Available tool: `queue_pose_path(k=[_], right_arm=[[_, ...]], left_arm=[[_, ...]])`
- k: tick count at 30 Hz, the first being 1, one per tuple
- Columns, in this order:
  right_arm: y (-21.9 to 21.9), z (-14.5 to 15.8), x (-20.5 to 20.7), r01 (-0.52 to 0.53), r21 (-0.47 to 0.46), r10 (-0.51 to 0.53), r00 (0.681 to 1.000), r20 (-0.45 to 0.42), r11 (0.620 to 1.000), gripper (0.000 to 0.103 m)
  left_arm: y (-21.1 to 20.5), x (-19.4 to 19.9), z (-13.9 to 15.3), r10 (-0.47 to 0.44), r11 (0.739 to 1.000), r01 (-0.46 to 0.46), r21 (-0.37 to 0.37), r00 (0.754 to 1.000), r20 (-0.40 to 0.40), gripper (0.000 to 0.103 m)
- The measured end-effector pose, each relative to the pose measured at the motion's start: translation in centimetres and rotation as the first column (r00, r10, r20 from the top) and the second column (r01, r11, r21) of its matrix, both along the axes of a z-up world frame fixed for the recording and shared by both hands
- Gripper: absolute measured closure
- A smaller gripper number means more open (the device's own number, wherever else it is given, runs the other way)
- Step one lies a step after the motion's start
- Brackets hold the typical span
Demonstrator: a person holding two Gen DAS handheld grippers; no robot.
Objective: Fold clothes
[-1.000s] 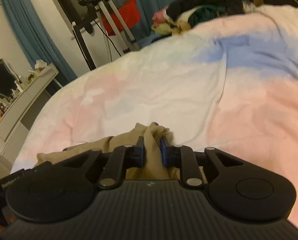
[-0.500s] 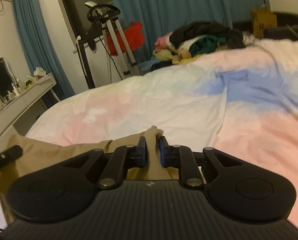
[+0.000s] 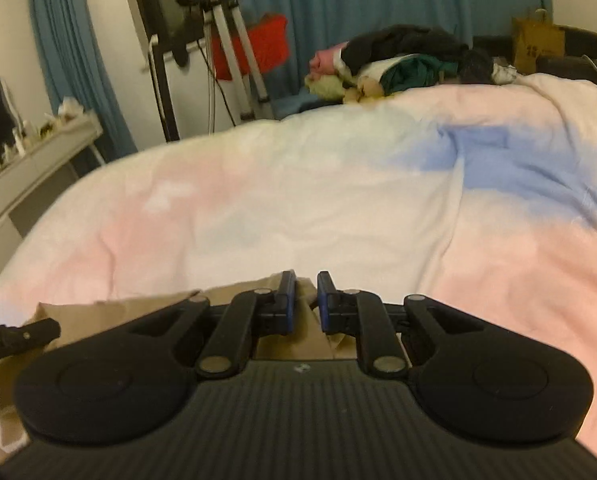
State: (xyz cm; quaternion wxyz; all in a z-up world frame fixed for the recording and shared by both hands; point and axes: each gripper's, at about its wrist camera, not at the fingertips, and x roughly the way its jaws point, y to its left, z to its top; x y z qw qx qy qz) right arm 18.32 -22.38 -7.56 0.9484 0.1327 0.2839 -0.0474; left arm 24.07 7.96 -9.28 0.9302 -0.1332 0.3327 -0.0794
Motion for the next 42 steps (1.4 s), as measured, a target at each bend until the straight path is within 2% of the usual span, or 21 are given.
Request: queue_pose_path(k=[2, 4, 6, 7, 10, 14, 16, 18, 22, 24, 26, 27, 31, 34, 36, 38, 40, 42], right_arm=[[0.5, 1.0, -0.5, -0.023, -0.021, 0.024, 0.999, 0.032, 1.0, 0.087], [0.9, 2.1, -1.6, -0.054, -0.027, 0.056, 0.997, 0.062, 0.998, 0.086], [1.5, 3.0, -3.0, -0.088, -0.03, 0.09, 0.993, 0.077, 0.996, 0.086], [1.8, 3.4, -3.8, -0.105, -0.032, 0.107, 0.991, 0.084, 0.994, 0.086], [3.0, 2.2, -4.9, -0.172, -0.057, 0.172, 0.985, -0.001, 0.983, 0.086], [4.6, 0.3, -6.0, -0.227, -0.11, 0.216, 0.971, -0.099, 0.968, 0.086], [4.9, 0.8, -6.8, -0.223, -0.119, 0.213, 0.972, -0.096, 0.968, 0.086], [5.2, 1.2, -7.7, -0.22, -0.127, 0.209, 0.973, -0.093, 0.967, 0.086], [4.3, 3.4, -10.3, -0.207, -0.036, 0.205, 0.977, -0.057, 0.978, 0.084], [3.9, 4.1, -11.8, -0.204, 0.015, 0.205, 0.978, -0.033, 0.979, 0.071], [3.5, 4.6, -13.3, -0.202, 0.091, 0.204, 0.979, -0.009, 0.975, 0.016], [3.2, 4.8, -14.1, -0.201, 0.129, 0.203, 0.979, 0.003, 0.971, 0.007], [2.5, 4.6, -16.2, -0.183, 0.294, 0.189, 0.982, 0.009, 0.938, 0.008], [1.9, 3.6, -16.7, -0.168, 0.429, 0.184, 0.983, 0.003, 0.887, 0.008], [1.6, 2.5, -16.5, -0.16, 0.545, 0.193, 0.981, -0.002, 0.823, 0.008], [1.6, 0.7, -16.0, -0.139, 0.671, 0.204, 0.979, -0.019, 0.729, 0.008], [1.7, -1.4, -15.4, -0.102, 0.79, 0.216, 0.976, -0.039, 0.605, 0.008], [1.9, -3.3, -14.8, -0.043, 0.863, 0.214, 0.974, -0.077, 0.504, 0.008]], left_arm=[[-0.1, -0.7, 0.7, -0.014, 1.0, 0.013, 0.026, 1.0, 0.016, 0.071], [-0.1, -2.0, 1.5, -0.016, 0.999, 0.014, 0.049, 0.999, 0.046, 0.049], [-0.2, -3.8, 2.4, -0.024, 0.997, 0.018, 0.08, 0.997, 0.074, 0.042], [-0.4, -4.8, 2.8, -0.031, 0.995, 0.022, 0.096, 0.996, 0.085, 0.042], [-0.8, -7.7, 2.8, -0.047, 0.992, 0.039, 0.117, 0.997, 0.065, 0.042], [-1.3, -8.7, 1.2, -0.045, 0.988, 0.053, 0.142, 0.997, -0.059, 0.042], [-0.6, -9.4, 1.4, -0.012, 0.995, 0.022, 0.101, 0.995, -0.101, 0.042], [0.5, -10.9, 2.3, 0.002, 0.999, 0.003, 0.048, 0.995, -0.095, 0.041], [2.2, -15.2, 4.0, 0.007, 1.0, -0.008, -0.023, 0.999, -0.05, 0.038], [2.9, -17.0, 4.7, -0.017, 0.994, 0.013, -0.112, 0.999, -0.04, 0.033], [3.5, -18.3, 4.8, -0.052, 0.976, 0.042, -0.214, 0.998, -0.041, 0.028], [3.8, -18.7, 4.6, -0.069, 0.963, 0.054, -0.265, 0.996, -0.049, 0.026], [4.2, -17.6, 1.8, -0.097, 0.909, 0.02, -0.417, 0.982, -0.165, 0.026], [4.6, -15.7, -0.5, -0.059, 0.866, -0.073, -0.495, 0.968, -0.246, 0.029], [4.9, -14.4, -1.7, -0.019, 0.833, -0.138, -0.535, 0.96, -0.278, 0.033], [5.3, -13.2, -2.8, 0.021, 0.798, -0.198, -0.569, 0.953, -0.302, 0.04], [5.8, -12.8, -3.4, 0.053, 0.761, -0.245, -0.601, 0.946, -0.318, 0.057], [6.4, -13.1, -3.6, 0.066, 0.726, -0.258, -0.637, 0.949, -0.309, 0.067]])
